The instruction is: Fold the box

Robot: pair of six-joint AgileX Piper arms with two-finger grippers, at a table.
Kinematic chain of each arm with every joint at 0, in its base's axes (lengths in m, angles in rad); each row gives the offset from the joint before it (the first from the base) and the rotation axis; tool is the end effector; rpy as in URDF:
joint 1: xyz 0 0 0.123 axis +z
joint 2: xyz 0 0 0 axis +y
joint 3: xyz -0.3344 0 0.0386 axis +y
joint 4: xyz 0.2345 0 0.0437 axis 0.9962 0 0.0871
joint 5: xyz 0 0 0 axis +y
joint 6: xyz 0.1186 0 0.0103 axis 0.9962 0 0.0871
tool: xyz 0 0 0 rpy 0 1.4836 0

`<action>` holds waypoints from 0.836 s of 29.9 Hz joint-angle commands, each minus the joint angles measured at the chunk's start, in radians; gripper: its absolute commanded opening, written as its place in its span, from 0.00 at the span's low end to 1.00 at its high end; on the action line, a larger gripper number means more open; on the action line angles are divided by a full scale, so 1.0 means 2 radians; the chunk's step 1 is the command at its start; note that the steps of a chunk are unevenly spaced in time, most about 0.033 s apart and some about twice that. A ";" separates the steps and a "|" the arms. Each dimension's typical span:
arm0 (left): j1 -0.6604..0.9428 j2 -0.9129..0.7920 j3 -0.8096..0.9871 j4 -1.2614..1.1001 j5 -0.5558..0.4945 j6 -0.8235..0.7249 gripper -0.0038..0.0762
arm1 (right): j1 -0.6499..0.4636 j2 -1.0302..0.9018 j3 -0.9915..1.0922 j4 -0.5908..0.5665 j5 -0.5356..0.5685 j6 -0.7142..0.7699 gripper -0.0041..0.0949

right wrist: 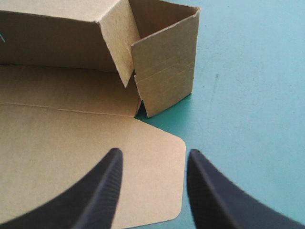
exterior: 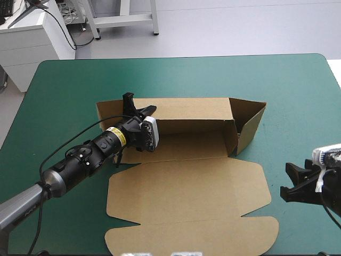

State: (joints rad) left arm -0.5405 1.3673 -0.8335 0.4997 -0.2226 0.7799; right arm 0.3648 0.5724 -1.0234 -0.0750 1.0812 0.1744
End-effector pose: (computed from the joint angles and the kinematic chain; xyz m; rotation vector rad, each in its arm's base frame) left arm 0.2585 -0.1698 0.3472 1.4923 1.0762 0.4175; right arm 0.0342 0.0046 0.4168 -0.1993 2.1105 0.2307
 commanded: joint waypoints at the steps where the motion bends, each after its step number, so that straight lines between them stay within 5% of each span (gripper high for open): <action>1: -0.003 -0.009 -0.004 -0.005 -0.013 -0.005 0.04 | -0.002 0.039 -0.050 -0.010 -0.042 0.002 0.72; 4: -0.003 -0.009 -0.003 -0.007 -0.014 -0.005 0.04 | -0.002 0.079 -0.100 -0.044 -0.044 0.002 0.81; 9: -0.003 -0.009 -0.003 -0.008 -0.014 -0.007 0.04 | -0.002 0.157 -0.185 -0.098 -0.044 0.025 0.81; 17: -0.003 -0.009 -0.003 -0.025 -0.016 -0.009 0.04 | -0.004 0.286 -0.316 -0.105 -0.035 0.017 0.81; 21: -0.003 -0.009 -0.003 -0.038 -0.020 -0.009 0.04 | -0.018 0.346 -0.359 -0.087 -0.017 0.001 0.81; 25: -0.003 -0.009 -0.003 -0.038 -0.020 -0.009 0.04 | -0.068 0.408 -0.393 0.006 -0.015 -0.045 0.81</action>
State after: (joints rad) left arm -0.5405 1.3673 -0.8271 0.4442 -0.2407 0.7811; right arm 0.2931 1.3362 -1.7424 -0.1679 1.0997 0.1531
